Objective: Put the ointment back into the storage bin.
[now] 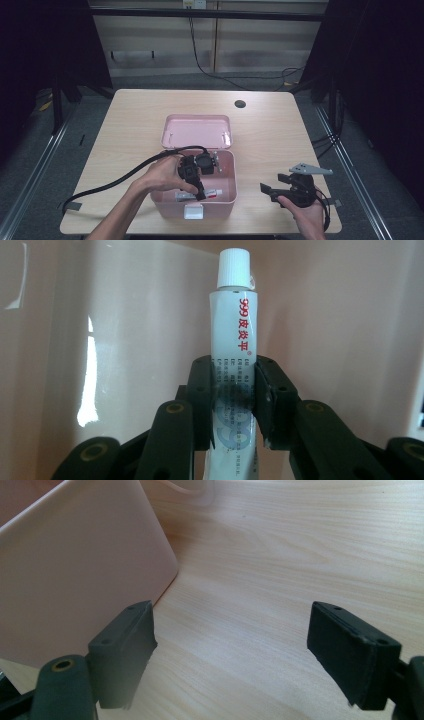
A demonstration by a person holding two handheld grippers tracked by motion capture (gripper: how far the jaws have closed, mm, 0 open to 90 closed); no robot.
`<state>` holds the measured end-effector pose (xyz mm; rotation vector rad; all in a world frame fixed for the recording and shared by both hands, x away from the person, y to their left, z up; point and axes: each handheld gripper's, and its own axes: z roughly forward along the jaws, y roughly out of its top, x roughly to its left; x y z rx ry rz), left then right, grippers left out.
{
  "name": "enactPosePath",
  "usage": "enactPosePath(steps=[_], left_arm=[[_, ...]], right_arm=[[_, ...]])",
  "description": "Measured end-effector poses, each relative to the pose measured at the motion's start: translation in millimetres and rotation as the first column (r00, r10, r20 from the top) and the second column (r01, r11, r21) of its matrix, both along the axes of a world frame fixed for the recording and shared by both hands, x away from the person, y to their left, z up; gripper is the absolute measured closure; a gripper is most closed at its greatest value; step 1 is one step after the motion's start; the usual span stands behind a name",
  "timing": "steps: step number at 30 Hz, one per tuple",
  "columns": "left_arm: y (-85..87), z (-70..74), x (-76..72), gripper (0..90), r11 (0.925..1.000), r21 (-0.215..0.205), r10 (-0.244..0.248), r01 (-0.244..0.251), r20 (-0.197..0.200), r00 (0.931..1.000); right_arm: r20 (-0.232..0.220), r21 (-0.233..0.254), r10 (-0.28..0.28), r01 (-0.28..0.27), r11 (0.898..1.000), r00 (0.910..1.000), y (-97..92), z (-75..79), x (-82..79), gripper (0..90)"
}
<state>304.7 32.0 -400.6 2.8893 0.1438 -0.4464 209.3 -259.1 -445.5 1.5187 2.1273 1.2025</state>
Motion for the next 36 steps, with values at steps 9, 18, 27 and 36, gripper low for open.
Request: enactPosePath(steps=[9, 18, 27, 36], left_arm=[[2.9, -12.3, 2.3, 71.1, 0.9999, 0.005, -0.012, 0.012, -0.071, 0.9974], [2.8, -16.6, 1.6, 71.1, 0.9992, 0.021, -0.03, 0.032, -0.088, 0.9956], [-1.0, -25.3, 3.4, 71.1, 0.999, 0.043, -0.007, 0.011, -0.102, 0.9947], [-5.1, -34.3, 1.6, 71.1, 0.9969, 0.067, -0.034, 0.041, -0.105, 0.9939]], right_arm=[[-0.002, -0.002, 0.007, -0.007, 1.0, 1.0, 0.6, -0.3, 0.0, 19.0], [-0.007, -0.004, 0.007, -0.007, 1.0, 1.0, 1.4, -0.5, 0.2, 19.2], [-0.01, -0.007, 0.01, -0.01, 1.0, 0.9999, 1.6, -0.8, 0.3, 19.2], [-0.013, -0.008, 0.009, -0.009, 1.0, 0.9999, 1.8, -0.9, 0.3, 19.3]])
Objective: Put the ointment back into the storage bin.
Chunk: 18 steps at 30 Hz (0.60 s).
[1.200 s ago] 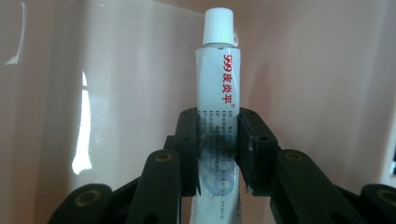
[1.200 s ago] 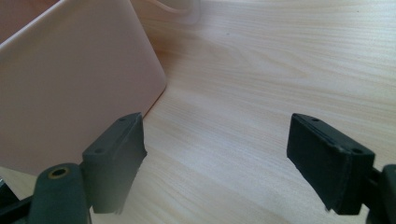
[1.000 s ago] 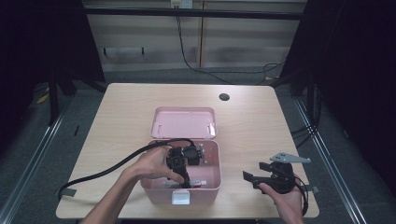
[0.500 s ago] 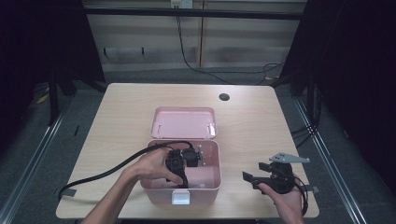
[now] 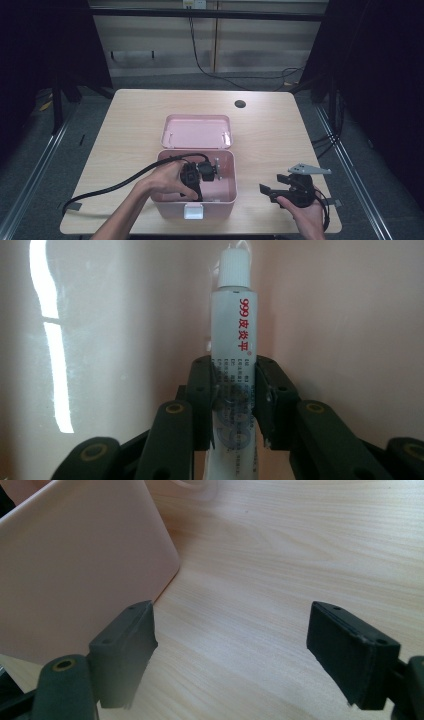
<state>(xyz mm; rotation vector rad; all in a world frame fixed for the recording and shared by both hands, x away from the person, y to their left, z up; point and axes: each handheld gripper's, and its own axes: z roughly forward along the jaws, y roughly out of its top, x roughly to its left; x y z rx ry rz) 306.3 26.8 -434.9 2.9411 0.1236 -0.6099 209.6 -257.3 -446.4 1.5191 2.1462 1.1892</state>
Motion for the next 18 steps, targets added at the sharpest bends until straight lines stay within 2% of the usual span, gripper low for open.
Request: enactPosePath(steps=[3, 7, 8, 9, 18], left_arm=[[-0.8, -2.6, 0.3, 71.1, 1.0, -0.001, 0.004, -0.004, -0.011, 0.9999], [-2.4, -5.5, -1.2, 71.1, 0.9997, 0.009, -0.023, 0.023, -0.02, 0.9995], [-2.9, -6.8, -2.3, 71.1, 0.9998, 0.013, -0.017, 0.017, -0.026, 0.9995], [-3.6, -7.8, -3.1, 71.1, 0.9985, 0.031, -0.045, 0.046, -0.013, 0.9989], [-5.1, -13.2, -6.3, 71.0, 0.9971, 0.042, -0.063, 0.064, -0.015, 0.9979]], right_arm=[[0.004, -0.008, -0.001, 0.001, 1.0, 1.0, 0.1, 0.4, -0.4, 19.3], [0.004, -0.007, -0.002, 0.002, 1.0, 1.0, -0.1, 0.4, -0.3, 19.3], [0.004, -0.006, -0.003, 0.003, 1.0, 1.0, -0.3, 0.2, -0.2, 19.3], [0.005, -0.003, -0.003, 0.003, 1.0, 1.0, -0.5, 0.3, -0.2, 19.4], [0.004, -0.003, -0.005, 0.005, 1.0, 1.0, -0.5, 0.3, -0.2, 19.4]])
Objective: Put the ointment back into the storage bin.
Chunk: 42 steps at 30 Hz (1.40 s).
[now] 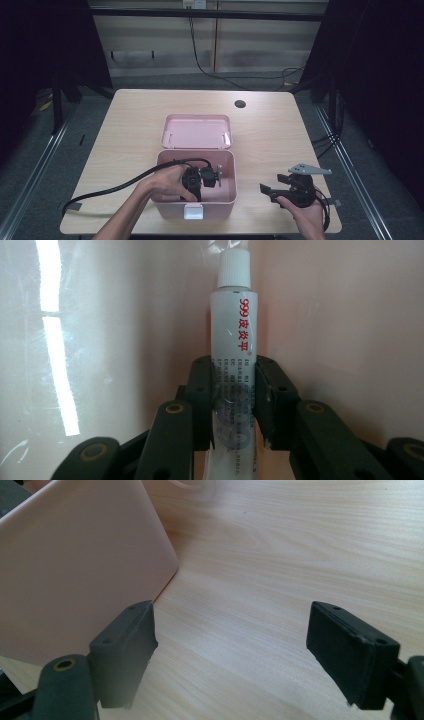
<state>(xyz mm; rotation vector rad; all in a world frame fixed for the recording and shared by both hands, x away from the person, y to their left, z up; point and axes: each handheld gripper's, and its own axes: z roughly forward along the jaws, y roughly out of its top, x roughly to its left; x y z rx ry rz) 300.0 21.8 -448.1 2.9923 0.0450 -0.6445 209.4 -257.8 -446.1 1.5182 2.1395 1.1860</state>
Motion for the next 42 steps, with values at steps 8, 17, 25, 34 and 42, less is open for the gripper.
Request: enactPosePath(steps=[8, 17, 25, 34, 42], left_arm=[[-1.9, -4.9, 1.2, 70.8, 0.9991, 0.039, -0.018, 0.018, 0.001, 0.9998], [-1.8, -3.0, 4.6, 70.3, 0.9995, 0.032, 0.002, -0.002, -0.014, 0.9999], [-1.1, -0.1, 5.6, 69.5, 0.9997, 0.009, 0.022, -0.022, 0.003, 0.9998], [1.9, 13.1, 4.2, 67.9, 0.9962, -0.059, 0.067, -0.065, 0.032, 0.9972], [7.6, 29.1, 6.0, 63.4, 0.9867, -0.136, 0.097, -0.089, 0.053, 0.9939]], right_arm=[[-0.002, 0.001, -0.001, 0.001, 1.0, 1.0, -0.2, -0.2, 0.2, 19.5], [-0.008, -0.002, 0.001, -0.001, 1.0, 1.0, -0.2, -0.6, 0.8, 19.6], [-0.004, -0.002, 0.0, 0.0, 1.0, 1.0, -0.3, -0.4, 0.4, 19.5], [-0.004, -0.002, 0.0, 0.0, 1.0, 1.0, -0.6, -0.1, 0.5, 19.6], [-0.003, -0.001, -0.001, 0.001, 1.0, 1.0, -0.5, 0.0, 0.3, 19.6]])
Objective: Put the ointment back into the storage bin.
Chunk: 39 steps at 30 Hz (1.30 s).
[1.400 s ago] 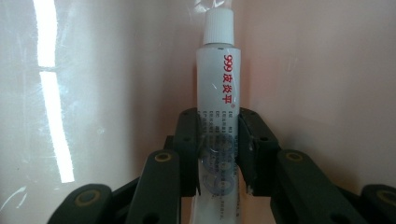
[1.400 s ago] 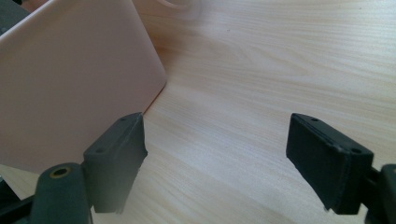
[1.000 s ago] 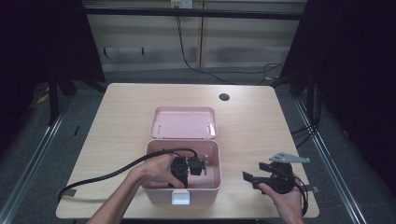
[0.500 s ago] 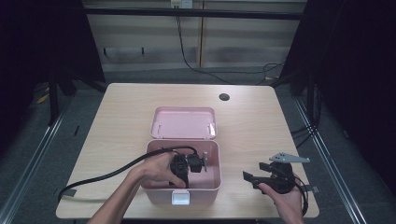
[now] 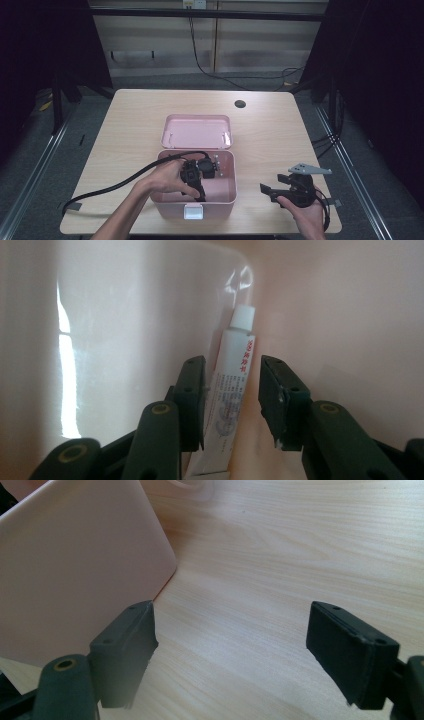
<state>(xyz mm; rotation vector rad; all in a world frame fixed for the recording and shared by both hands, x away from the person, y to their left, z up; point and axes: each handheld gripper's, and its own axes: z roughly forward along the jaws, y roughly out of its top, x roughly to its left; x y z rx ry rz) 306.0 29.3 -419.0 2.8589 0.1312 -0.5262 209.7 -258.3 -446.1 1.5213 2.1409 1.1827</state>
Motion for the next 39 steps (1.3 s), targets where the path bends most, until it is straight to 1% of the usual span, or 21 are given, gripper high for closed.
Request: enactPosePath(steps=[2, 5, 7, 8, 9, 10, 11, 14, 16, 20, 21, 24, 25, 28, 29, 30, 34, 35, 36, 38, 39], left_arm=[[0.9, 3.2, 0.0, 63.6, 1.0, -0.002, -0.004, 0.004, 0.008, 1.0], [3.0, 8.0, -1.7, 63.5, 0.9997, -0.02, 0.016, -0.015, 0.027, 0.9995], [4.8, 11.5, -1.7, 62.9, 0.9997, -0.023, 0.011, -0.01, 0.037, 0.9992], [5.9, 14.1, -2.4, 62.4, 0.9988, -0.037, 0.035, -0.033, 0.054, 0.9979], [6.6, 15.4, -2.2, 61.6, 0.9983, -0.042, 0.042, -0.04, 0.051, 0.9978], [7.3, 17.3, -2.2, 61.6, 0.9984, -0.048, 0.034, -0.031, 0.06, 0.9976], [8.3, 19.9, -2.3, 61.6, 0.9977, -0.057, 0.042, -0.038, 0.068, 0.9968], [10.8, 24.5, -2.8, 61.1, 0.9956, -0.075, 0.061, -0.056, 0.068, 0.9959], [11.9, 27.7, -3.7, 59.9, 0.9955, -0.067, 0.072, -0.067, 0.074, 0.9946], [16.1, 35.7, -5.7, 59.4, 0.9923, -0.089, 0.093, -0.085, 0.085, 0.992], [18.3, 39.9, -5.9, 59.0, 0.9914, -0.098, 0.096, -0.087, 0.096, 0.9907], [20.6, 43.6, -6.6, 57.3, 0.9886, -0.114, 0.109, -0.098, 0.095, 0.9894], [22.9, 48.4, -7.7, 57.2, 0.9883, -0.12, 0.108, -0.095, 0.107, 0.9884], [25.4, 52.2, -9.0, 57.3, 0.9859, -0.133, 0.118, -0.101, 0.123, 0.9854], [28.3, 56.7, -8.7, 57.3, 0.9856, -0.14, 0.113, -0.094, 0.133, 0.9847], [28.3, 56.7, -8.7, 57.4, 0.9856, -0.14, 0.113, -0.094, 0.133, 0.9847], [33.7, 64.6, -10.7, 57.4, 0.9819, -0.171, 0.107, -0.081, 0.147, 0.9833], [35.1, 67.2, -11.7, 57.0, 0.9804, -0.175, 0.118, -0.09, 0.154, 0.981], [36.0, 68.2, -12.6, 56.5, 0.9795, -0.18, 0.119, -0.091, 0.152, 0.9812], [37.3, 69.6, -13.6, 57.9, 0.9831, -0.169, 0.096, -0.07, 0.15, 0.984], [37.9, 70.0, -14.4, 58.6, 0.9843, -0.164, 0.092, -0.067, 0.155, 0.9836]], right_arm=[[0.0, -0.002, 0.001, -0.001, 1.0, 1.0, 0.2, -0.1, 0.0, 19.6], [-0.001, -0.001, -0.001, 0.001, 1.0, 1.0, 0.1, 0.0, 0.1, 19.6], [0.001, -0.001, -0.001, 0.001, 1.0, 1.0, 0.3, -0.1, 0.0, 19.6], [0.0, -0.001, 0.0, 0.0, 1.0, 1.0, 0.3, 0.0, -0.1, 19.6], [0.001, -0.002, 0.0, 0.0, 1.0, 1.0, 0.4, -0.1, 0.0, 19.6], [0.001, -0.002, 0.0, 0.0, 1.0, 1.0, 0.4, -0.1, 0.0, 19.6], [0.0, -0.002, 0.0, 0.0, 1.0, 1.0, 0.3, 0.0, 0.0, 19.6], [-0.001, -0.001, 0.001, -0.001, 1.0, 1.0, 0.2, -0.1, 0.1, 19.6], [-0.002, 0.0, 0.0, 0.0, 1.0, 1.0, 0.1, 0.0, 0.2, 19.6], [-0.001, -0.001, 0.0, 0.0, 1.0, 1.0, 0.3, -0.2, 0.3, 19.6], [-0.002, -0.001, 0.0, 0.0, 1.0, 1.0, 0.5, -0.3, 0.3, 19.6], [-0.002, -0.001, -0.001, 0.001, 1.0, 1.0, 0.4, -0.2, 0.3, 19.6], [-0.001, -0.001, -0.001, 0.001, 1.0, 1.0, 0.3, -0.3, 0.3, 19.6], [-0.003, 0.0, -0.001, 0.001, 1.0, 1.0, 0.3, -0.3, 0.5, 19.6], [-0.003, -0.001, 0.001, -0.001, 1.0, 1.0, 0.4, -0.3, 0.6, 19.6], [-0.003, -0.001, 0.001, -0.001, 1.0, 1.0, 0.4, -0.3, 0.6, 19.6], [-0.003, 0.0, 0.0, 0.0, 1.0, 1.0, 0.3, -0.3, 0.4, 19.6], [-0.002, 0.0, 0.0, 0.0, 1.0, 1.0, 0.1, -0.4, 0.6, 19.6], [-0.001, 0.001, 0.0, 0.0, 1.0, 1.0, 0.1, -0.4, 0.6, 19.6], [-0.002, 0.0, 0.001, -0.001, 1.0, 1.0, 0.2, -0.4, 0.6, 19.6], [-0.003, 0.0, 0.0, 0.0, 1.0, 1.0, 0.3, -0.3, 0.4, 19.6]])
